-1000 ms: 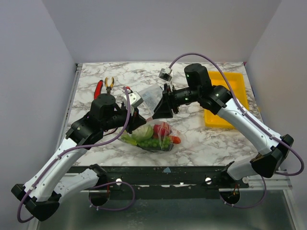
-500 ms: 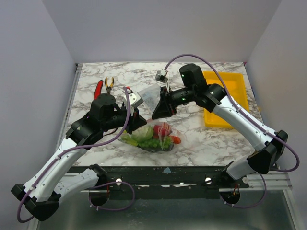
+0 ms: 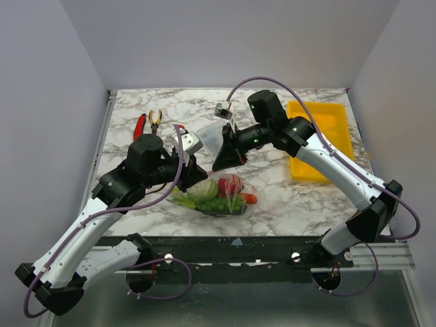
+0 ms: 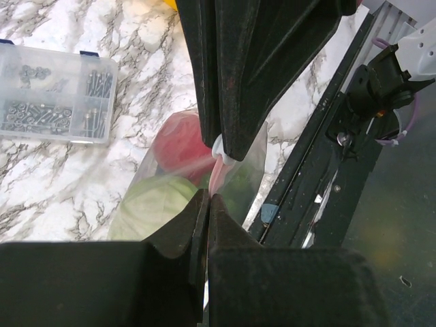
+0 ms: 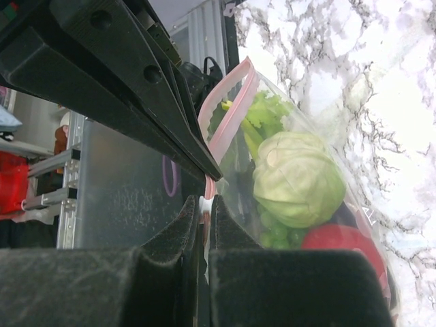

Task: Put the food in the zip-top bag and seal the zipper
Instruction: Zip the zipper food storage bag at the center of the board.

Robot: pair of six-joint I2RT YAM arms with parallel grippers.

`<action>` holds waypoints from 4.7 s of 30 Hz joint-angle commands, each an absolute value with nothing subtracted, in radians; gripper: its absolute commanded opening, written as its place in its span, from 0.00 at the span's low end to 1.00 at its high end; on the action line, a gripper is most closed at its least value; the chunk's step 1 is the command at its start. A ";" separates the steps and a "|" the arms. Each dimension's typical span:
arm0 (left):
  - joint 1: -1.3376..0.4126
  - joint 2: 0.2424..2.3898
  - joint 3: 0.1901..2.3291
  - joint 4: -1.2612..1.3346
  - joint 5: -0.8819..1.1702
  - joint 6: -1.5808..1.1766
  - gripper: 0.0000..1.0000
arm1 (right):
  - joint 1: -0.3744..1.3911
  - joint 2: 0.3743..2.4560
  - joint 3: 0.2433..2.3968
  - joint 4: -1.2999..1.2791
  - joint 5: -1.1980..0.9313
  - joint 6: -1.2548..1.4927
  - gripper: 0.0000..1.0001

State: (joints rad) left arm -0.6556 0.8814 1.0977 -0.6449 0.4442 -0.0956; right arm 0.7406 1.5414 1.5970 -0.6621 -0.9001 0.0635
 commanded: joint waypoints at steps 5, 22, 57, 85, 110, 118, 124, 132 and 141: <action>-0.654 0.853 1.137 -0.580 0.508 -0.107 0.00 | 0.797 1.612 1.676 -0.732 -0.892 0.023 0.05; -0.654 0.835 1.119 -0.596 0.503 -0.089 0.00 | 0.811 1.527 1.647 -0.813 -0.713 0.058 0.50; -0.635 0.903 1.171 -0.616 0.541 -0.149 0.48 | 0.811 1.520 1.596 -0.699 -0.727 -0.003 0.00; -0.556 0.932 1.114 -0.545 0.633 -0.171 0.68 | 0.811 1.474 1.555 -0.659 -0.762 0.028 0.00; -0.528 0.928 1.075 -0.534 0.754 -0.170 0.08 | 0.811 1.455 1.540 -0.608 -0.694 0.069 0.00; -0.528 0.899 1.087 -0.539 0.720 -0.181 0.00 | 0.811 1.427 1.513 -0.573 -0.448 0.148 0.00; -0.527 0.889 1.103 -0.565 0.699 -0.181 0.00 | 0.811 1.390 1.459 -0.537 -0.228 0.204 0.00; -0.526 0.875 1.108 -0.595 0.665 -0.168 0.00 | 0.811 1.352 1.420 -0.517 -0.045 0.250 0.00; -0.519 0.846 1.079 -0.621 0.635 -0.155 0.00 | 0.728 1.298 1.349 -0.511 0.057 0.330 0.00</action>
